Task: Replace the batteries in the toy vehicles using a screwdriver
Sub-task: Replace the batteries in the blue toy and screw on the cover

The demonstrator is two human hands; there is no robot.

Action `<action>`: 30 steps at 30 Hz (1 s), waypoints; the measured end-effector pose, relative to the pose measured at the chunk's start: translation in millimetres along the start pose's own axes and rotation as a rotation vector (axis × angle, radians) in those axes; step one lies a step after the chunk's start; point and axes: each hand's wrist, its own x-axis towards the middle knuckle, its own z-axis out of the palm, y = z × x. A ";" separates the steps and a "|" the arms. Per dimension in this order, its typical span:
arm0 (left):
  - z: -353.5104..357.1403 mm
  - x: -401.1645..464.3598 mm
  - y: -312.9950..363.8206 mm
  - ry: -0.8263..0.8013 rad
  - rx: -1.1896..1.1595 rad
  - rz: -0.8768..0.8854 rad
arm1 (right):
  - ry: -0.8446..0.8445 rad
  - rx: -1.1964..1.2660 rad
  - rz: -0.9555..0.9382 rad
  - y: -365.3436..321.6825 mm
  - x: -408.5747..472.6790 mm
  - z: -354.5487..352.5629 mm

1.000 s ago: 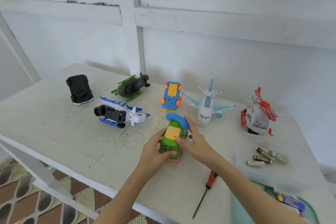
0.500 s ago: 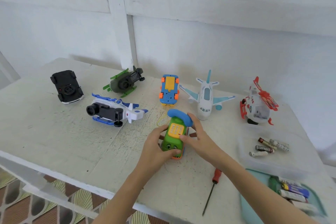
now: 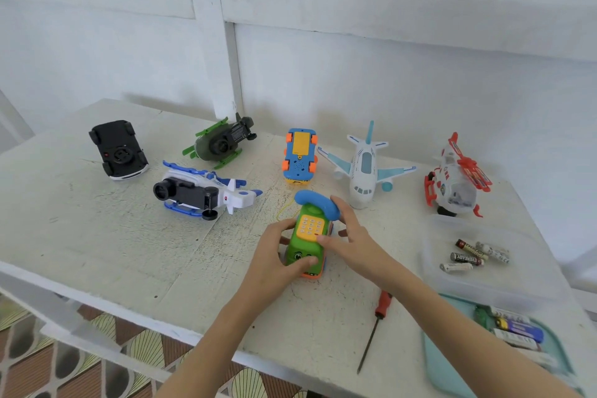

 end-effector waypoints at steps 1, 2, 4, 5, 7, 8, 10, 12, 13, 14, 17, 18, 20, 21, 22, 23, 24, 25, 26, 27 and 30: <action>-2.8 -0.7 0.0 0.017 0.013 -0.003 | -0.002 -0.060 -0.003 0.3 -0.3 -1.5; -6.7 -0.9 1.7 0.051 0.023 -0.003 | 0.010 -0.124 -0.027 -0.3 -1.4 -3.9; -17.5 3.2 7.9 0.141 0.037 0.015 | 0.091 -0.193 -0.110 -3.3 -1.8 -12.1; -24.1 7.5 12.5 0.185 0.041 0.031 | 0.146 -0.182 -0.145 -6.1 -0.6 -17.9; -37.5 21.9 22.6 0.247 0.049 0.069 | 0.233 -0.111 -0.169 -15.4 6.8 -32.0; -43.1 31.0 27.4 0.260 0.059 0.089 | 0.249 -0.086 -0.170 -21.4 12.5 -38.6; -49.9 51.7 36.0 0.259 0.070 0.117 | 0.248 -0.072 -0.183 -34.1 26.5 -48.9; -51.1 75.1 41.0 0.253 0.086 0.119 | 0.226 -0.043 -0.178 -46.3 44.1 -53.5; -50.2 87.7 41.1 0.248 0.093 0.107 | 0.213 -0.021 -0.159 -50.4 54.3 -53.3; -48.7 100.3 40.2 0.236 0.095 0.086 | 0.199 -0.010 -0.135 -52.3 65.2 -51.5; -42.5 132.8 37.0 0.159 0.080 0.003 | 0.141 -0.026 -0.070 -48.9 98.6 -39.4; -40.5 141.1 36.4 0.133 0.077 -0.025 | 0.126 -0.041 -0.057 -47.6 107.6 -34.9; -37.1 155.3 35.3 0.088 0.082 -0.065 | 0.100 -0.057 -0.023 -44.7 123.6 -27.5; -35.5 161.4 34.8 0.065 0.084 -0.081 | 0.084 -0.076 0.003 -42.9 130.5 -24.9; -34.1 167.0 33.9 0.041 0.082 -0.096 | 0.068 -0.098 0.027 -41.8 136.0 -22.7; -32.8 172.7 31.6 0.019 0.074 -0.108 | 0.060 -0.106 0.036 -40.7 141.3 -20.3; -32.0 177.5 29.1 -0.005 0.067 -0.117 | 0.059 -0.101 0.039 -40.1 145.5 -17.5; -31.0 181.5 25.6 -0.022 0.056 -0.127 | 0.063 -0.086 0.036 -38.9 149.8 -15.0; -30.2 184.3 22.9 -0.033 0.051 -0.138 | 0.066 -0.065 0.040 -37.7 154.1 -13.0; -29.5 186.9 19.5 -0.036 0.035 -0.148 | 0.065 -0.036 0.050 -36.3 157.7 -11.3; -27.5 189.9 14.4 -0.060 -0.055 -0.168 | 0.058 0.055 0.090 -38.3 160.4 -8.2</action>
